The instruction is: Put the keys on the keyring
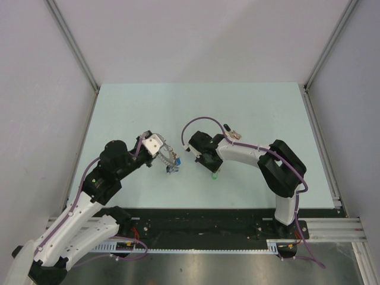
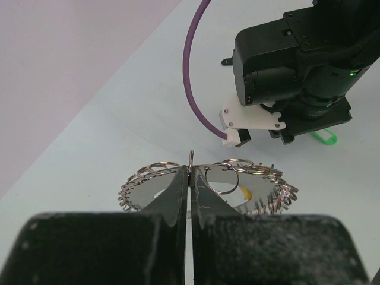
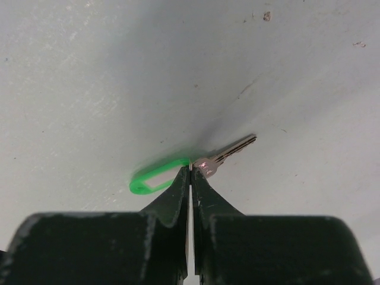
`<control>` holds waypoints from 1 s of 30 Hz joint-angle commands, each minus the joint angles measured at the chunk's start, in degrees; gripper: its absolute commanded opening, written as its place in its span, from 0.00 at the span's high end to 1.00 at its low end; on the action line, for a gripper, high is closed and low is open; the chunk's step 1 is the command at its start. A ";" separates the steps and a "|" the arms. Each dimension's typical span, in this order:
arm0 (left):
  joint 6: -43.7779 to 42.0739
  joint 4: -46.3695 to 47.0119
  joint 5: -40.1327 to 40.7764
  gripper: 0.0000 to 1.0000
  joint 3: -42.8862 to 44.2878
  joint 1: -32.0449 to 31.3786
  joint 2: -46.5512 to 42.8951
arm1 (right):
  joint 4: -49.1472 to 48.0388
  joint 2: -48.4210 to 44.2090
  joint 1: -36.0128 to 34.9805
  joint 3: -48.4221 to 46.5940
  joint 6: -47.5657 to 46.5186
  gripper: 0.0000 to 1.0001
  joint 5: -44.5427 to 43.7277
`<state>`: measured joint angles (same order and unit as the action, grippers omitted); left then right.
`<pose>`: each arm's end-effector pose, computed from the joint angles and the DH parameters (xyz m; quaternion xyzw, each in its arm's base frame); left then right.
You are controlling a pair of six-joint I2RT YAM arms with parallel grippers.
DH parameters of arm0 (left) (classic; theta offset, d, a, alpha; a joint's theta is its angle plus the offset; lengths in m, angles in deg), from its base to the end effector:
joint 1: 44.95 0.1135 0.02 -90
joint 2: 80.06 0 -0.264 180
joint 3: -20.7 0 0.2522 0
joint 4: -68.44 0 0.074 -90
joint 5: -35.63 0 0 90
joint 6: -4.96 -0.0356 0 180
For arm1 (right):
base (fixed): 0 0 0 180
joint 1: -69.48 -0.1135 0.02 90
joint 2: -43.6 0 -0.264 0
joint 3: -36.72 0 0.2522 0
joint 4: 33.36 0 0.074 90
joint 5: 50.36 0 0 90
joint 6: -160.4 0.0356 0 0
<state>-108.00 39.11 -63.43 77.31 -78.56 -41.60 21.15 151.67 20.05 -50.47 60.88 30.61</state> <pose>0.1302 -0.0932 0.3351 0.4091 0.6545 -0.1195 0.6245 0.2417 0.2737 0.1690 -0.4778 0.8657 -0.0301 0.1458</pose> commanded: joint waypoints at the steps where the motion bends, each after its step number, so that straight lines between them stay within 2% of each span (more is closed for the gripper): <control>1: -0.07 3.36 0.45 0.99 1.09 0.21 -0.40 | 0.99 -1.64 -0.32 -1.98 -1.03 0.94 -0.98; 4: -0.07 3.27 0.53 1.00 1.09 0.29 -0.14 | 0.73 -2.07 -0.49 -1.98 -0.94 0.87 -0.54; 11: -0.07 3.18 0.27 1.00 1.18 0.29 -0.14 | -0.24 -2.43 -0.40 -2.16 -0.94 0.80 0.25; 24: 0.11 3.18 0.09 1.00 1.18 0.29 -0.05 | -0.76 -2.16 -0.40 -2.68 -0.94 0.80 0.95; 30: 0.11 3.18 -0.08 1.00 1.27 0.29 0.21 | -0.50 -1.55 -0.40 -2.95 -0.85 0.83 1.04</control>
<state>-107.97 39.04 -63.48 77.31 -78.56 -41.08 21.04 151.65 19.94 -50.89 60.35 31.31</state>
